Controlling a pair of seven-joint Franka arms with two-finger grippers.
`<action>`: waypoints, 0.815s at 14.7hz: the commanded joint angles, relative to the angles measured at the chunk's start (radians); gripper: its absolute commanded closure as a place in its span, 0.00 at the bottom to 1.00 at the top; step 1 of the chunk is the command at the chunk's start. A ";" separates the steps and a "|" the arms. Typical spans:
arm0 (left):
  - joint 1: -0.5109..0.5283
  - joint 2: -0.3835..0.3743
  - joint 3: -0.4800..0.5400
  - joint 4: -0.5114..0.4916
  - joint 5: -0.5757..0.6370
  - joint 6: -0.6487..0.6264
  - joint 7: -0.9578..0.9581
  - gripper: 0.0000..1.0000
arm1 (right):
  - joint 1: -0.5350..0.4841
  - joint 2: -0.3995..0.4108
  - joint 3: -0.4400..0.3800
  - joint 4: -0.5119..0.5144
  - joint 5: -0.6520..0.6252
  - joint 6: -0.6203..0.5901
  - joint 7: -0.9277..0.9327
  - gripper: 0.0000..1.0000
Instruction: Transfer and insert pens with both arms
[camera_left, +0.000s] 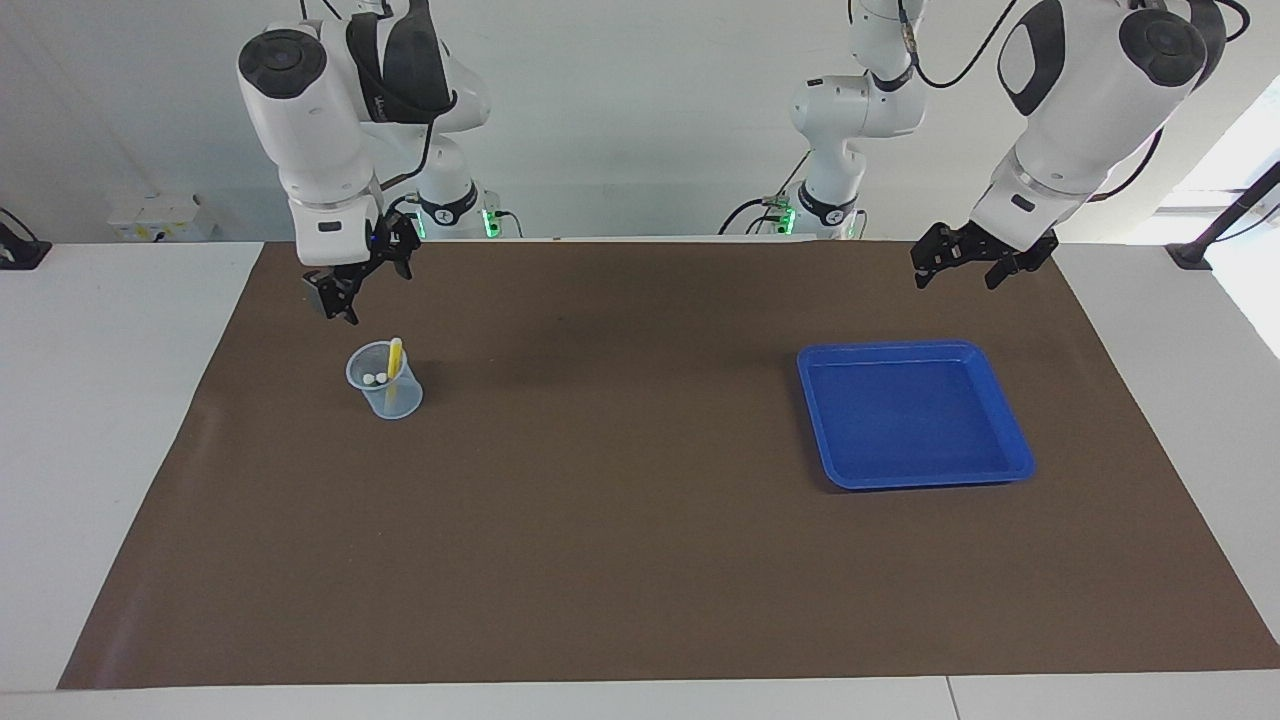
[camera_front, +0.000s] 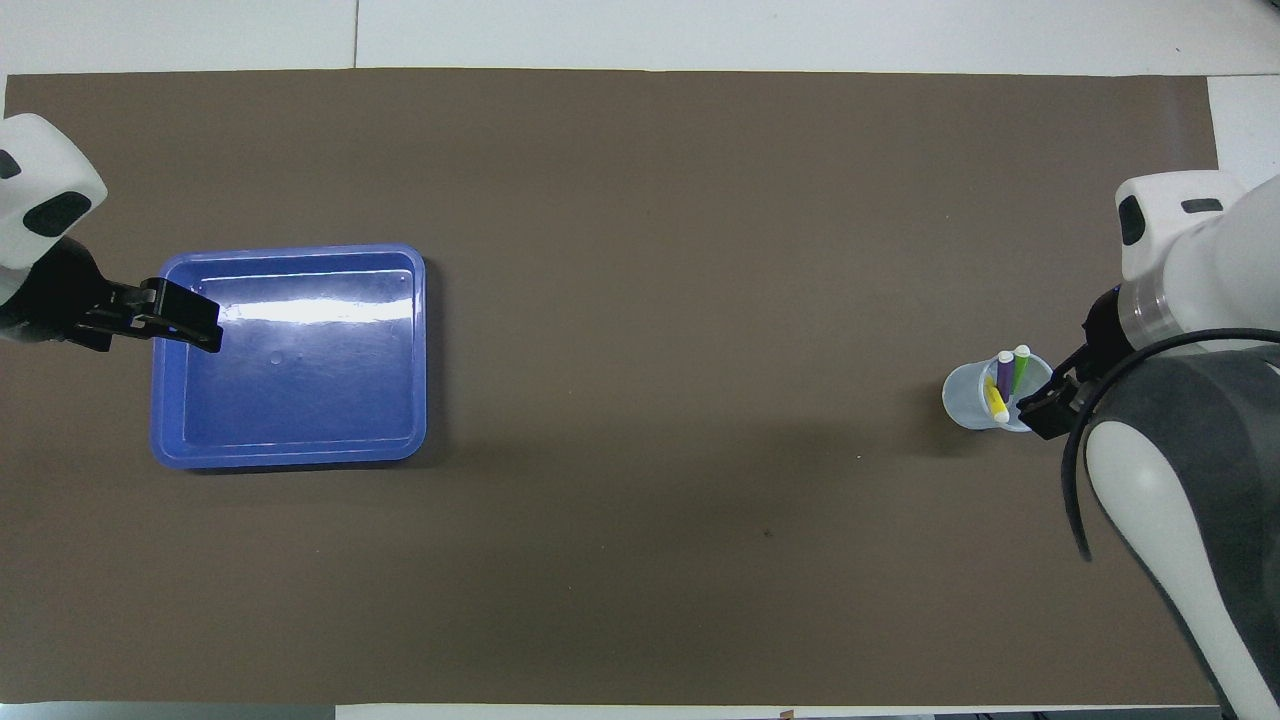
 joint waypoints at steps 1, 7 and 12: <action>-0.026 0.001 0.024 0.013 -0.001 -0.018 -0.016 0.00 | -0.020 0.008 -0.006 0.055 0.064 -0.059 0.239 0.00; -0.018 -0.002 0.021 0.013 -0.014 -0.017 -0.005 0.00 | -0.126 0.023 -0.006 0.110 0.147 -0.099 0.448 0.00; -0.014 -0.014 0.021 0.011 -0.014 -0.017 -0.011 0.00 | -0.115 0.114 -0.038 0.265 0.086 -0.191 0.482 0.00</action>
